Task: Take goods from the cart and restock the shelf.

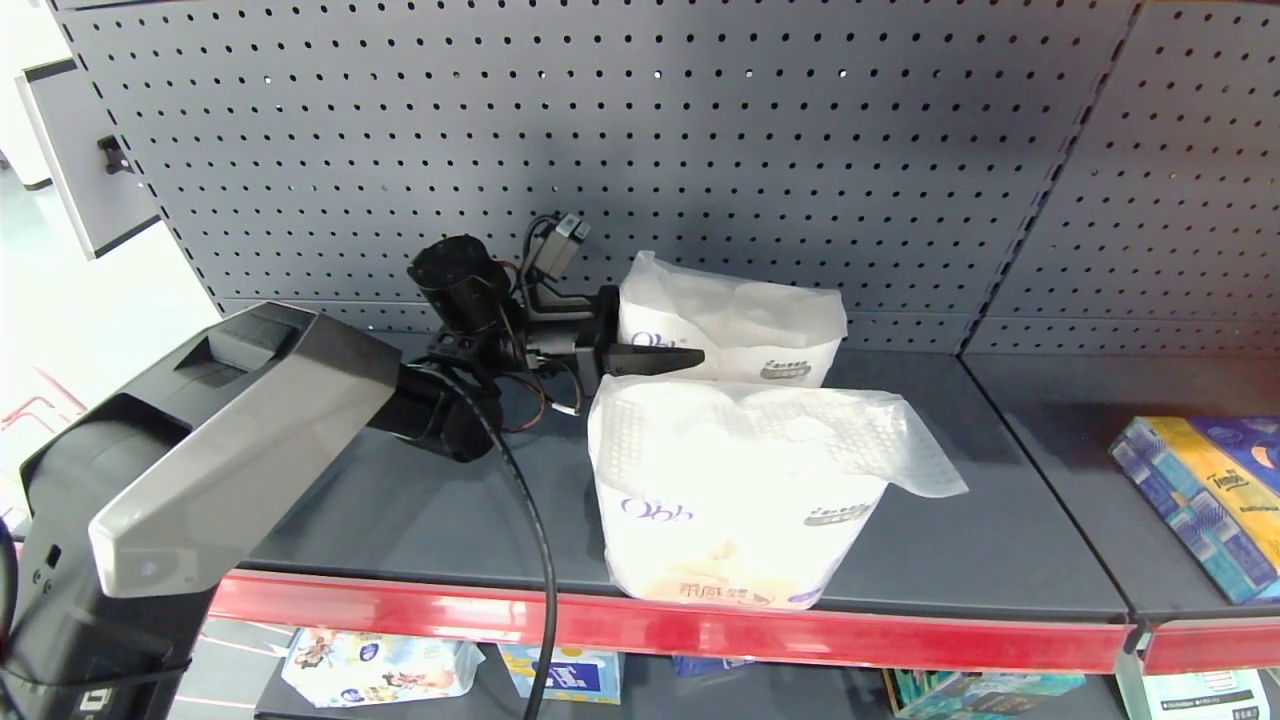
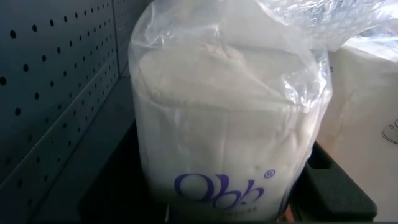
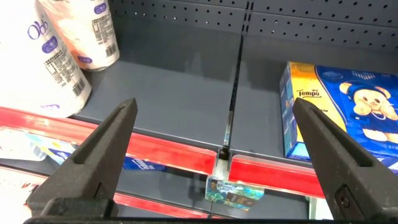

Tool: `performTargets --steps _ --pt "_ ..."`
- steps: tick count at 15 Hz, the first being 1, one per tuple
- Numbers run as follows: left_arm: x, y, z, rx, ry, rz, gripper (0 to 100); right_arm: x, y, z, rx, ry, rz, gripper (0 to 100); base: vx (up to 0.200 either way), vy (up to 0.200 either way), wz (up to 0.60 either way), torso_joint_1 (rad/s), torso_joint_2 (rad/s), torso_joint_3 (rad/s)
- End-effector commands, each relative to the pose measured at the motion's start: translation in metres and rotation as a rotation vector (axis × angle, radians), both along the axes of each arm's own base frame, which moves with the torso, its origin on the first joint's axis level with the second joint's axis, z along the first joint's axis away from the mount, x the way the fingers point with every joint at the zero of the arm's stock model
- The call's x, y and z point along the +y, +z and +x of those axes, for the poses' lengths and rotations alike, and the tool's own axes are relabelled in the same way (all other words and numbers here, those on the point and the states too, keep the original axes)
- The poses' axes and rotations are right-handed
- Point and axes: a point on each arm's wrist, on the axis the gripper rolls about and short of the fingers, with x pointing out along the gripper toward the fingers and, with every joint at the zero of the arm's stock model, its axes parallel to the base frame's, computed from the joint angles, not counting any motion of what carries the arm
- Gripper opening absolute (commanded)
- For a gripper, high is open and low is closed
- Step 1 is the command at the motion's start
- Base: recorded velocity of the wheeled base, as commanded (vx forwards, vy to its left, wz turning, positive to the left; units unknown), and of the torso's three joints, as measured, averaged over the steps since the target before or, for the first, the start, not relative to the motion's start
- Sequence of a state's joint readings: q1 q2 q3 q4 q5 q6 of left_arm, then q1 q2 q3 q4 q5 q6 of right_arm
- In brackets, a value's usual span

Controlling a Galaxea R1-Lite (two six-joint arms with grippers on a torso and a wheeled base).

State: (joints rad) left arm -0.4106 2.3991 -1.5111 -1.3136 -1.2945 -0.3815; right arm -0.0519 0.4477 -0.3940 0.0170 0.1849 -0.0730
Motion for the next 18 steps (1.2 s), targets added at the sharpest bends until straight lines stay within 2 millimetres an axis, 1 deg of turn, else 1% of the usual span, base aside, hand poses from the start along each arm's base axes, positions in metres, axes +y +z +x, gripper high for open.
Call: performTargets --steps 1,2,6,8,9,10,13,15,18 --pt "0.000 -0.001 0.000 0.001 0.001 0.001 0 0.000 0.000 0.000 0.000 0.000 0.001 100 0.000 0.000 0.00 0.000 0.00 0.000" --pt "0.000 -0.001 0.000 -0.002 0.002 -0.001 100 0.000 0.000 0.000 0.000 0.000 0.001 100 0.000 0.000 0.00 0.000 0.00 0.000" --pt "0.003 0.001 0.001 -0.004 0.015 -0.007 100 0.000 -0.001 0.000 0.005 -0.003 0.001 100 0.000 0.000 0.00 0.000 0.00 0.000" --pt "0.007 0.003 0.002 -0.007 0.027 -0.009 100 0.000 0.000 0.001 0.004 -0.003 0.000 100 0.000 0.000 0.00 0.000 0.00 0.000" --pt "0.018 0.009 0.004 -0.009 0.044 -0.015 100 0.000 0.000 0.001 0.004 -0.002 -0.002 100 0.000 0.000 0.00 0.000 0.00 0.000" --pt "0.024 0.017 0.002 -0.004 0.050 -0.023 100 0.000 0.000 0.001 0.004 -0.002 -0.002 100 0.000 0.000 0.00 0.000 0.00 0.000" --pt "0.035 0.032 -0.002 -0.007 0.055 -0.051 100 0.000 -0.003 0.001 0.012 -0.001 -0.001 100 0.000 0.000 0.00 0.000 0.00 0.000" --pt "0.039 0.036 -0.003 -0.013 0.058 -0.060 100 0.000 -0.004 0.001 0.016 -0.001 -0.001 100 0.000 0.000 0.00 0.000 0.00 0.000" --pt "0.044 0.056 -0.012 -0.010 0.047 -0.082 100 0.000 -0.006 0.002 0.024 0.001 -0.001 100 0.000 0.000 0.00 0.000 0.00 0.000"
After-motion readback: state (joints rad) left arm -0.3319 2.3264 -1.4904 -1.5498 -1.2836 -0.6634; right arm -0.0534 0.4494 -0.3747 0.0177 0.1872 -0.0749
